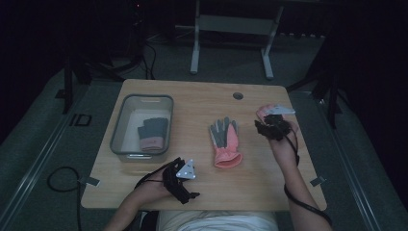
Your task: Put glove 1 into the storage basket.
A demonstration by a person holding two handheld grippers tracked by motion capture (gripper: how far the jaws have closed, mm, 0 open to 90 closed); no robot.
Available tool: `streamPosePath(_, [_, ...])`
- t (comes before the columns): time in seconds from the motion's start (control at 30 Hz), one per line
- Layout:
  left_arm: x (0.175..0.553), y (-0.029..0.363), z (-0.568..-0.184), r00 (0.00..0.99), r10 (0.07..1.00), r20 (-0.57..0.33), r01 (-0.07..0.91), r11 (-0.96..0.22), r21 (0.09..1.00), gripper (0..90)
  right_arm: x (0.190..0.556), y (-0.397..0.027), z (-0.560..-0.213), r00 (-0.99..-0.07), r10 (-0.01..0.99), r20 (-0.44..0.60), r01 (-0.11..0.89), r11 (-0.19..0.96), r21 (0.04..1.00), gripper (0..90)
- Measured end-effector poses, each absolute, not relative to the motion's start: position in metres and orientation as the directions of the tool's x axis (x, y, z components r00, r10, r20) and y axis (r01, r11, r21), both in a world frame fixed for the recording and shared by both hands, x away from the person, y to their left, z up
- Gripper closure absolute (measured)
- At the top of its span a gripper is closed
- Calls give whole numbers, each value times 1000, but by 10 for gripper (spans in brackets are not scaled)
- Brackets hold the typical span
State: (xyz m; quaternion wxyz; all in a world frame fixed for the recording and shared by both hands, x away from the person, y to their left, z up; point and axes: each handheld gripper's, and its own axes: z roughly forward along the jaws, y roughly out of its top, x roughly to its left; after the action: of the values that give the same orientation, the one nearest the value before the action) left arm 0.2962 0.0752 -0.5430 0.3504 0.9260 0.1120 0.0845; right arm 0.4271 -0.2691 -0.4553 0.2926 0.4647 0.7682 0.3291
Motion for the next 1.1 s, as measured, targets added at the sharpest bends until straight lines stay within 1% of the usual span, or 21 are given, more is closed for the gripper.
streamPosePath(0.07, [296,75,-544,960,268,77,151,-731,666,45,438,-289,-455,-372,912,-171,526,359,771,576])
streamPosePath(0.13, [296,74,-544,961,265,78,148,-734,662,45,447,-306,-453,-361,917,-169,528,350,773,575])
streamPosePath(0.23, [296,73,-543,960,265,86,144,-735,663,45,459,-323,-453,-338,929,-152,551,326,768,574])
streamPosePath(0.27, [296,74,-543,959,268,88,144,-734,664,45,470,-335,-455,-323,937,-134,582,309,752,564])
streamPosePath(0.37, [295,74,-542,958,272,88,145,-729,669,45,485,-347,-460,-326,939,-107,610,296,735,549])
streamPosePath(0.47, [296,75,-542,958,274,86,148,-727,670,45,498,-355,-471,-343,935,-87,624,296,723,530])
streamPosePath(0.6, [296,76,-543,955,283,87,154,-725,671,45,513,-356,-493,-343,931,-124,652,332,682,526])
streamPosePath(0.67, [295,76,-542,955,283,87,153,-723,674,45,518,-356,-504,-351,930,-112,667,333,666,515])
streamPosePath(0.7, [295,76,-542,955,282,91,150,-725,672,46,520,-356,-514,-350,928,-128,677,345,650,504])
streamPosePath(0.87, [294,76,-540,955,280,93,146,-724,675,46,517,-355,-524,-339,934,-115,675,326,662,490])
streamPosePath(1.0, [294,78,-539,955,281,90,148,-721,676,49,516,-354,-527,-336,936,-104,680,317,661,560])
streamPosePath(1.07, [294,79,-538,955,282,92,148,-723,675,48,517,-355,-526,-335,938,-91,690,310,654,577])
streamPosePath(1.1, [294,79,-538,955,282,95,148,-724,673,48,518,-355,-526,-335,938,-88,693,308,652,609])
